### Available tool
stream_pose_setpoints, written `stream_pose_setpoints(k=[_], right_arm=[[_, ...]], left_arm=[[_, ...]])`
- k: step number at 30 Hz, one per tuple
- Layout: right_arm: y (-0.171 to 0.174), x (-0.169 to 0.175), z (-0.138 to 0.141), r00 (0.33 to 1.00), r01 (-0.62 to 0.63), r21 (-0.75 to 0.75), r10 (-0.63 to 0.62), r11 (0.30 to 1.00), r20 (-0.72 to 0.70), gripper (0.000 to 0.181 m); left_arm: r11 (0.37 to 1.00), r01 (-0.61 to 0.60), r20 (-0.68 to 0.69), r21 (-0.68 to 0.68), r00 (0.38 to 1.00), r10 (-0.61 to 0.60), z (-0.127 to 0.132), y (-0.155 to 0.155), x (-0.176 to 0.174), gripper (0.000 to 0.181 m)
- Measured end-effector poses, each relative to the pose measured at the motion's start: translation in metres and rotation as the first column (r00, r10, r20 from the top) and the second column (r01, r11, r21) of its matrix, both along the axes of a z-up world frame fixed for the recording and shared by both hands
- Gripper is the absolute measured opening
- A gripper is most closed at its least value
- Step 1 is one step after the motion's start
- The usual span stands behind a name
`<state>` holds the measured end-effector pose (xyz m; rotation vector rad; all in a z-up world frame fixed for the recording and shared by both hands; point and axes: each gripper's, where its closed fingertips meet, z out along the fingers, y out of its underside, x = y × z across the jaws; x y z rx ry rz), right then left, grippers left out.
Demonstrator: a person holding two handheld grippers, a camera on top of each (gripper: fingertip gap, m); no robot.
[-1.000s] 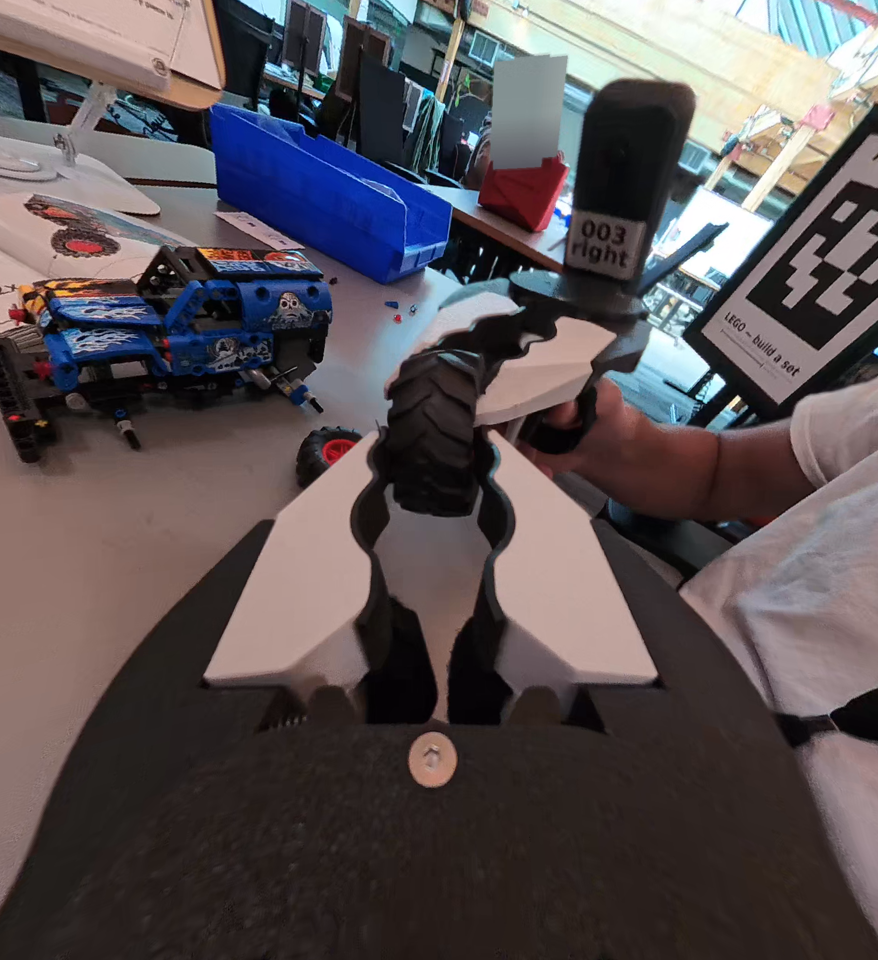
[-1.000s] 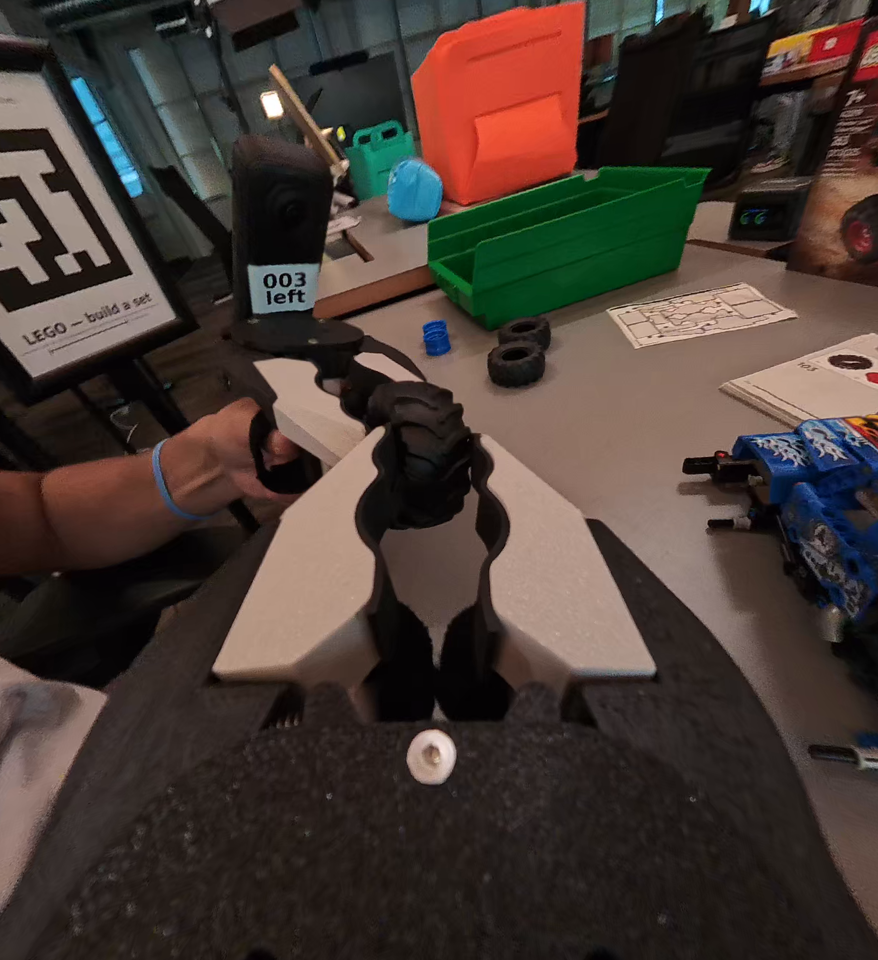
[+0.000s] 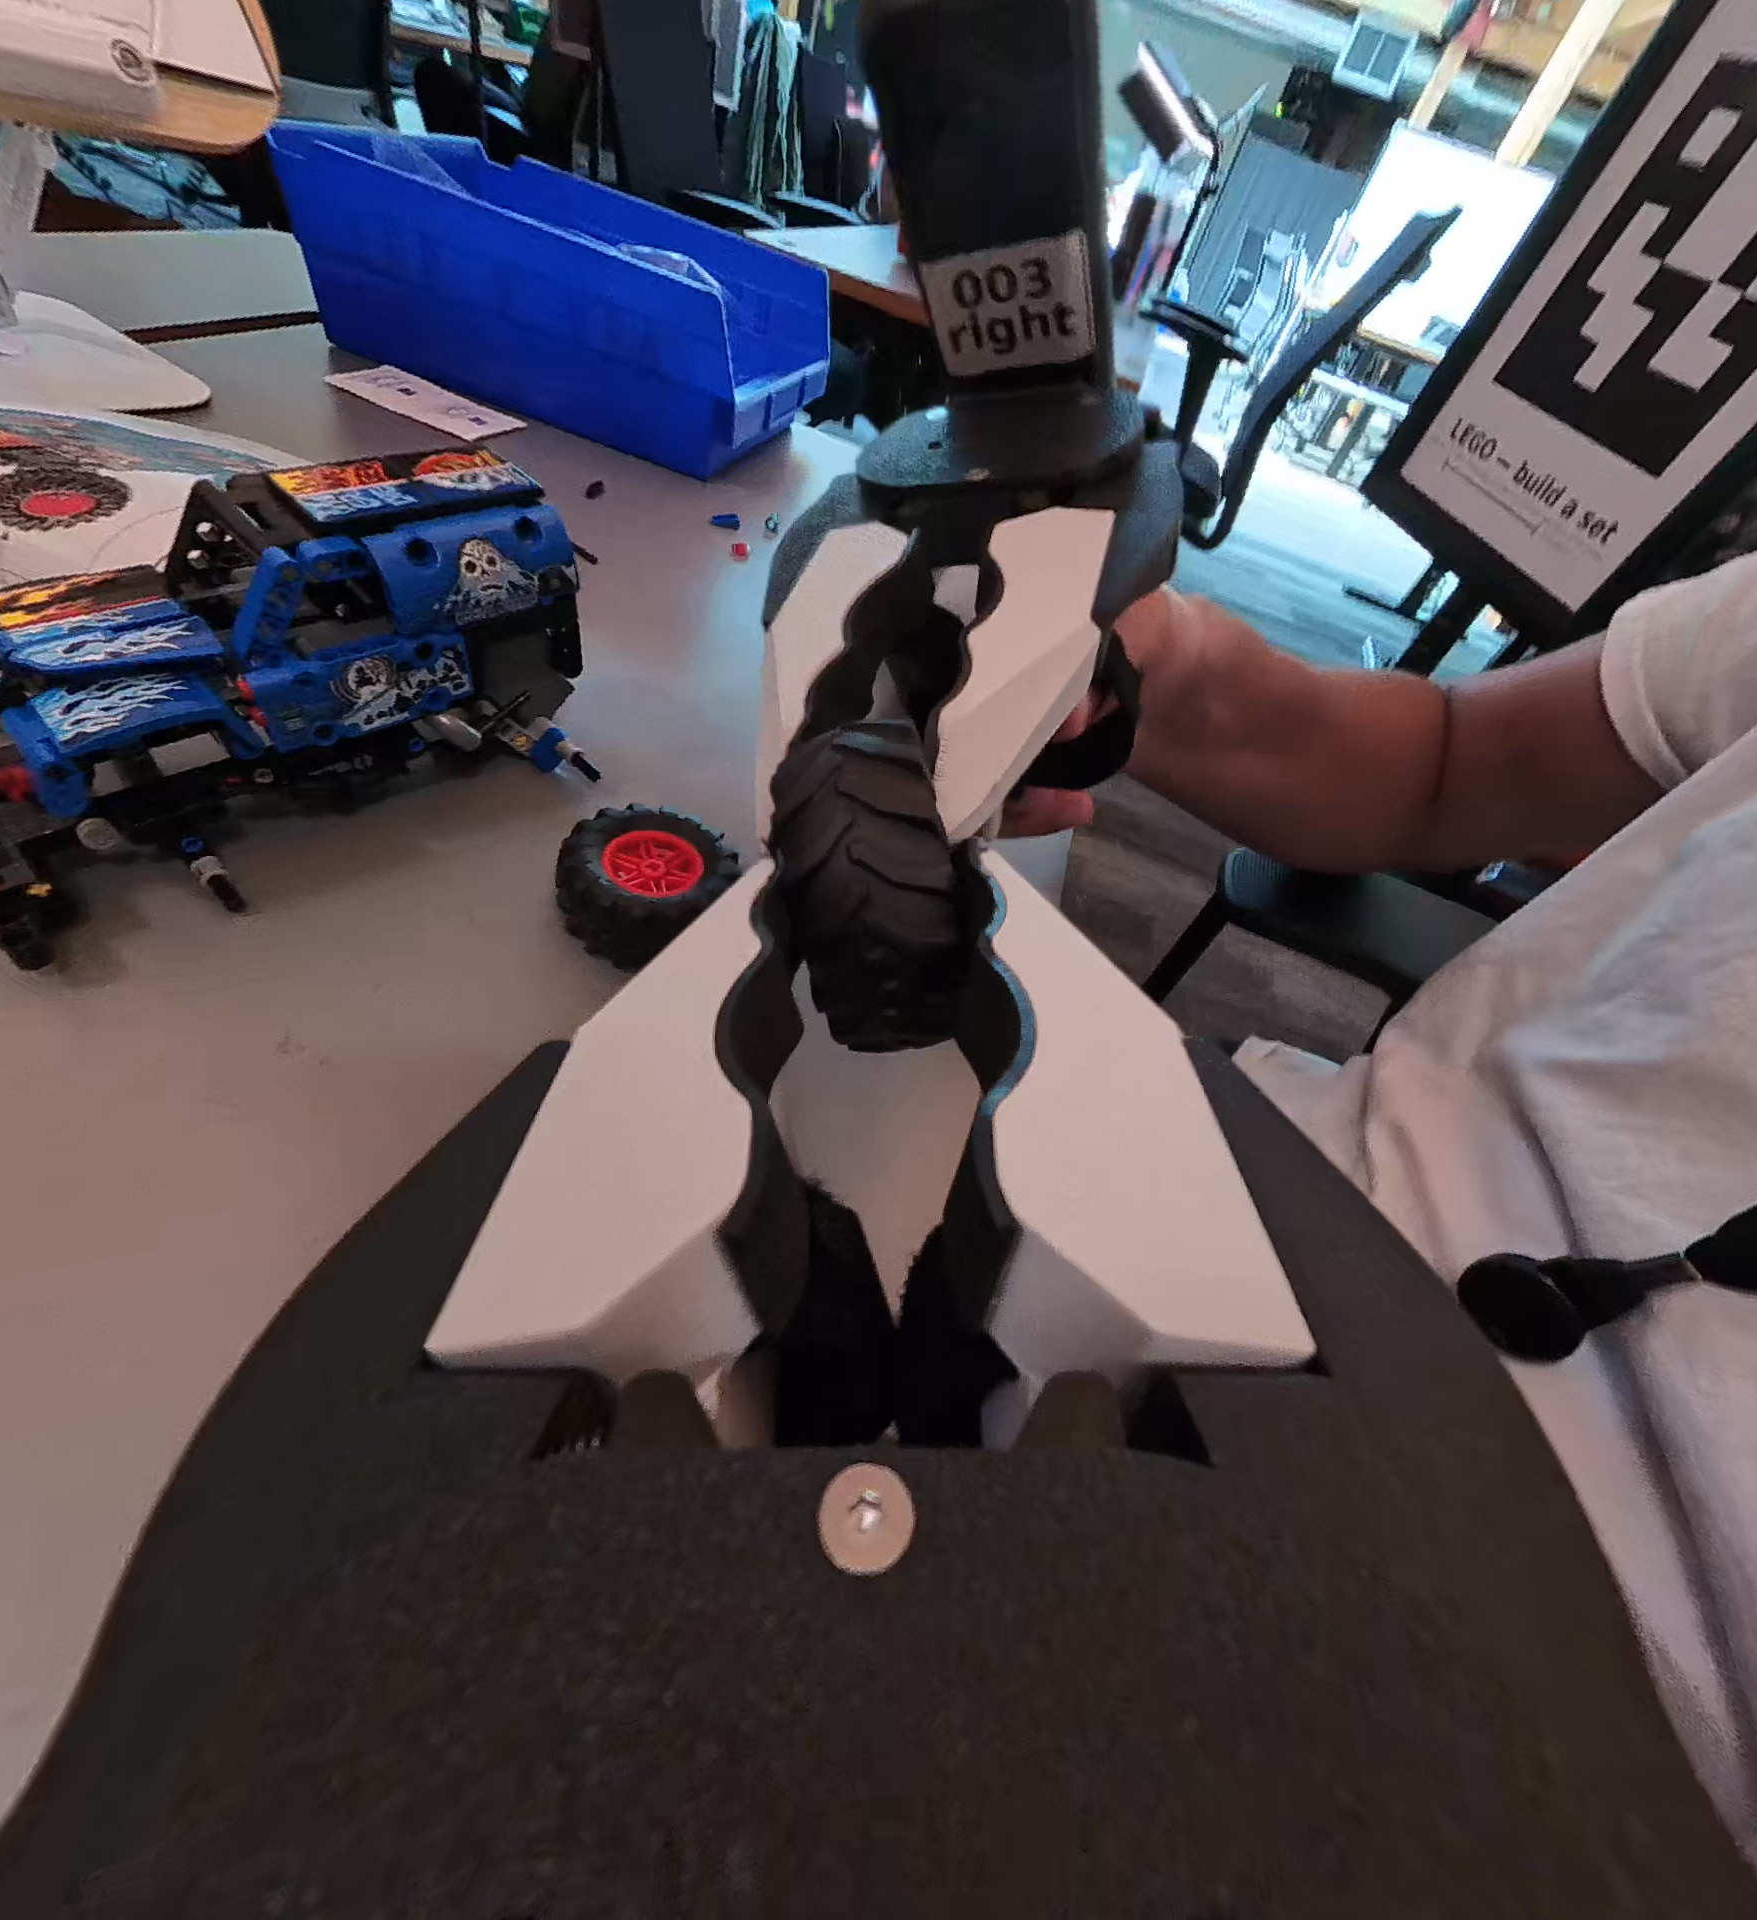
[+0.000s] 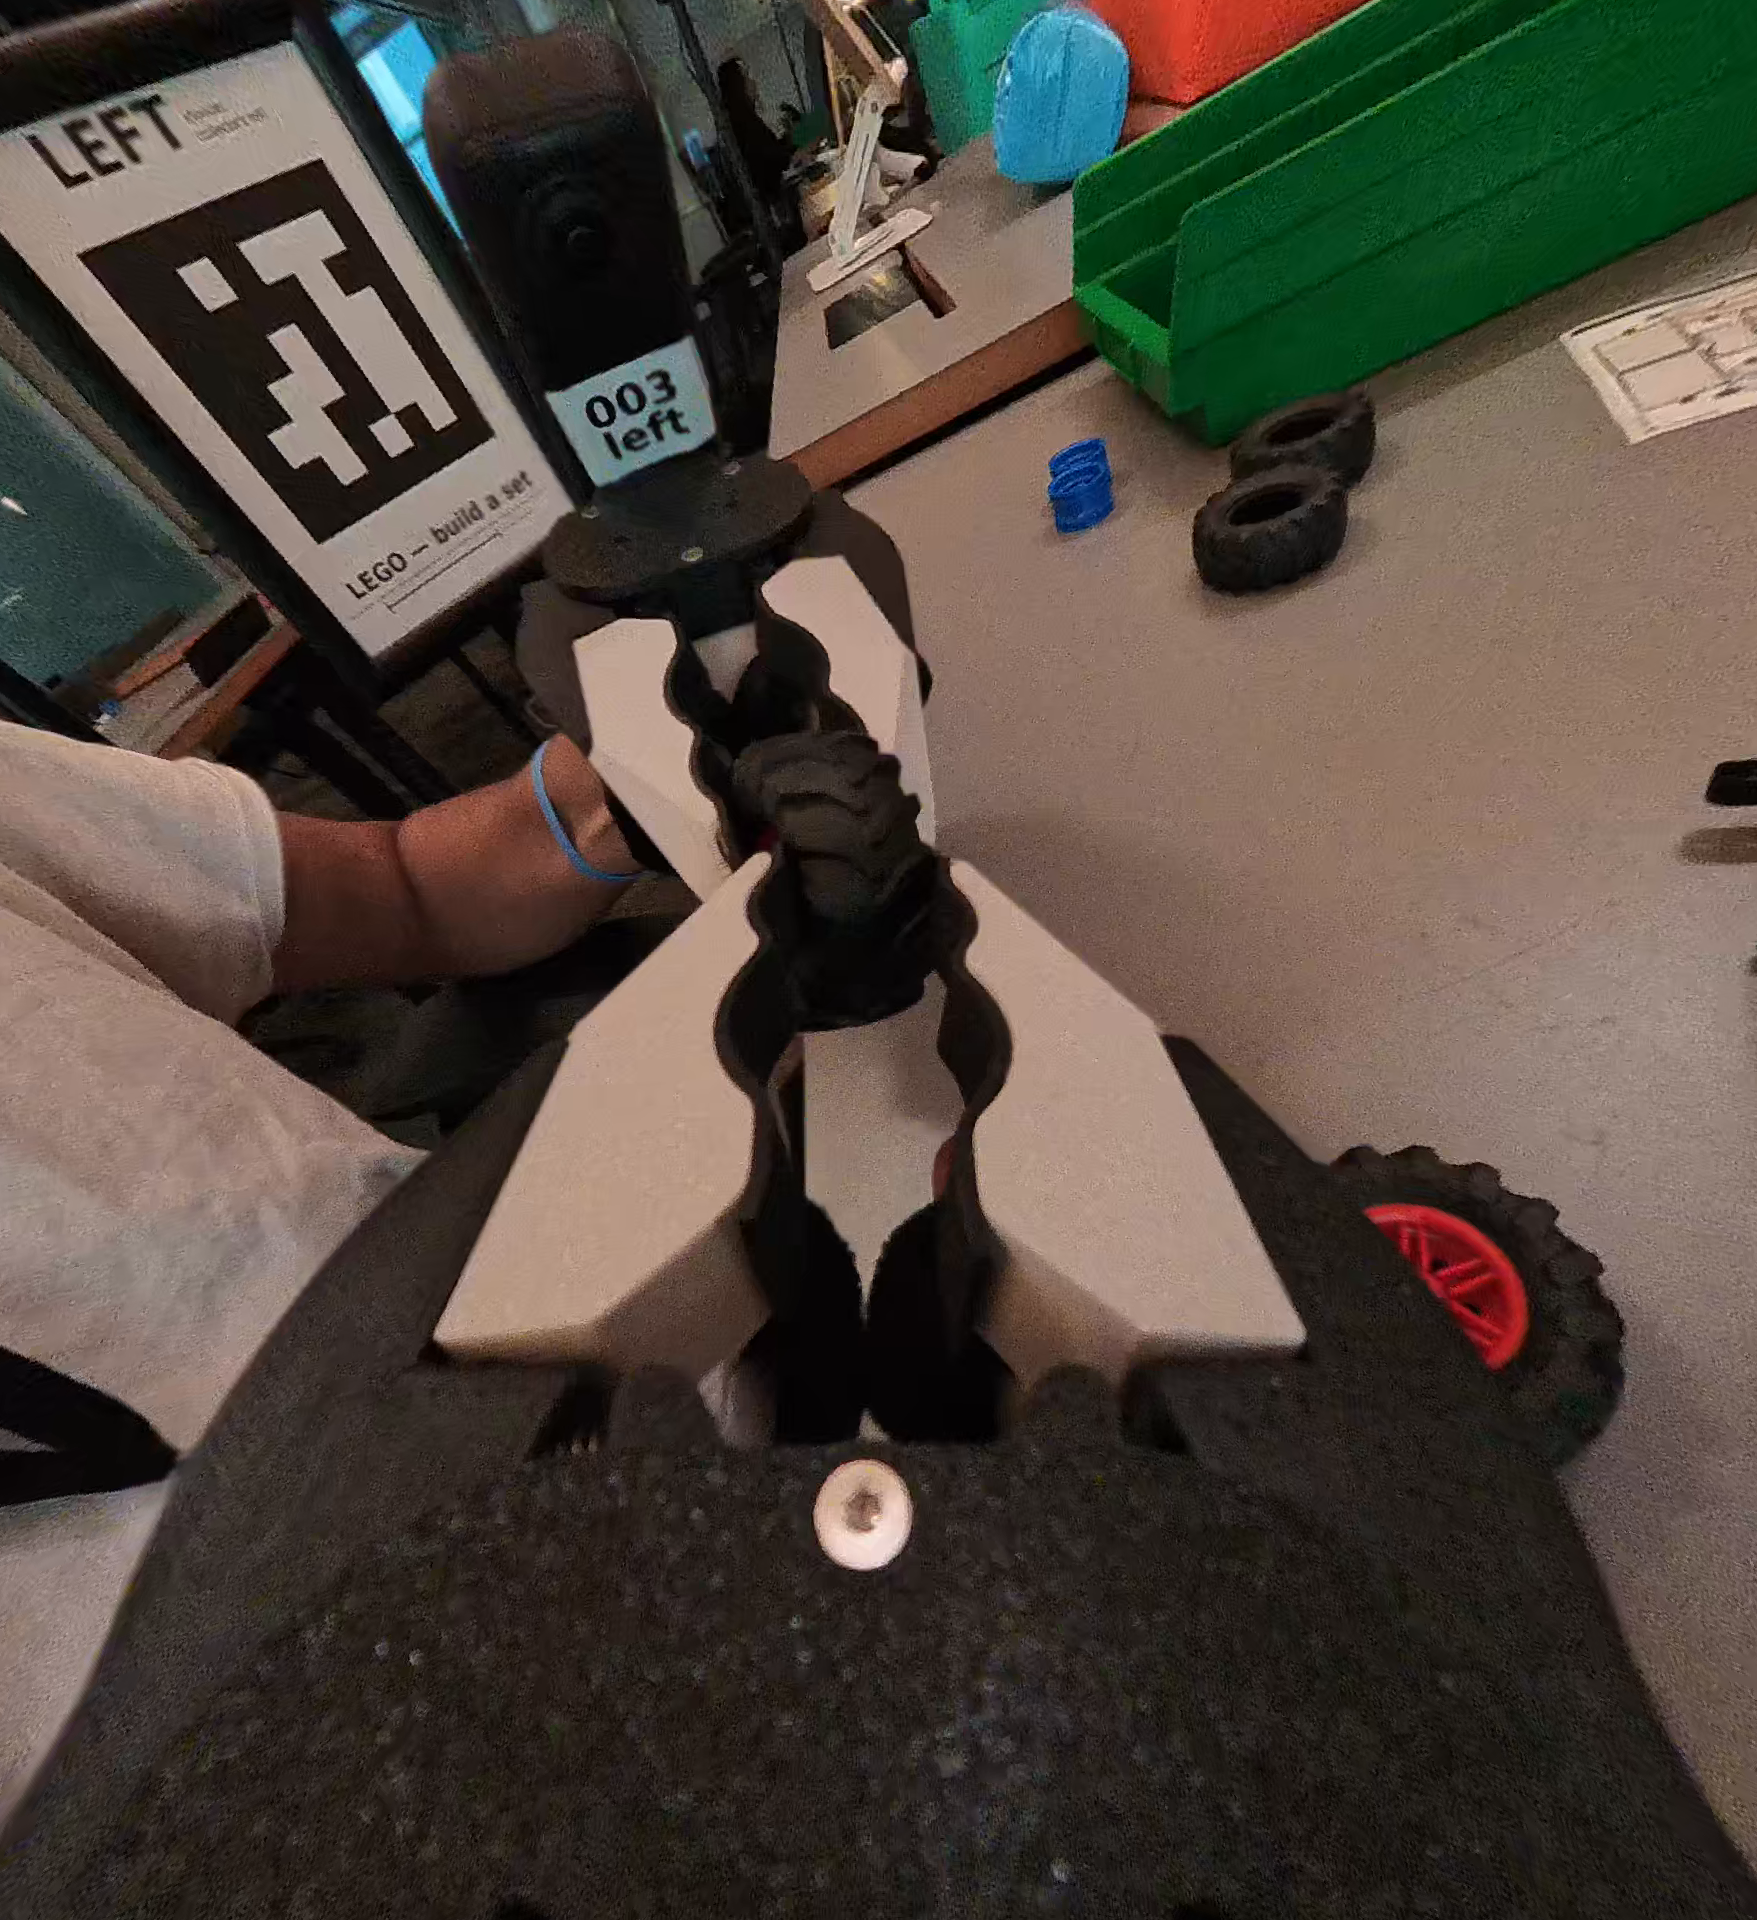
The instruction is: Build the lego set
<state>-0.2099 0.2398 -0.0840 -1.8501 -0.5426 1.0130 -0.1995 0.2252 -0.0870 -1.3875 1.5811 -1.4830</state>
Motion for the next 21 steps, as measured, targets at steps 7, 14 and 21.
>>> stream_pose_setpoints(k=[7,14,21], right_arm=[[-0.008,-0.004,-0.004,0.99,-0.07,-0.105,0.057,0.992,-0.127,0.025],[0.001,0.002,0.007,0.816,-0.083,0.461,-0.205,0.884,0.54,0.03],[-0.014,-0.003,-0.005,0.951,-0.167,-0.005,0.162,0.986,0.263,0.023]], left_arm=[[0.998,0.054,-0.046,0.037,0.998,-0.053,-0.004,-0.007,-0.003,0.025],[0.996,0.053,-0.084,0.078,0.995,-0.046,-0.007,-0.004,-0.003,0.023],[0.984,0.074,-0.103,0.163,0.993,-0.057,-0.014,-0.015,-0.002,0.025]])
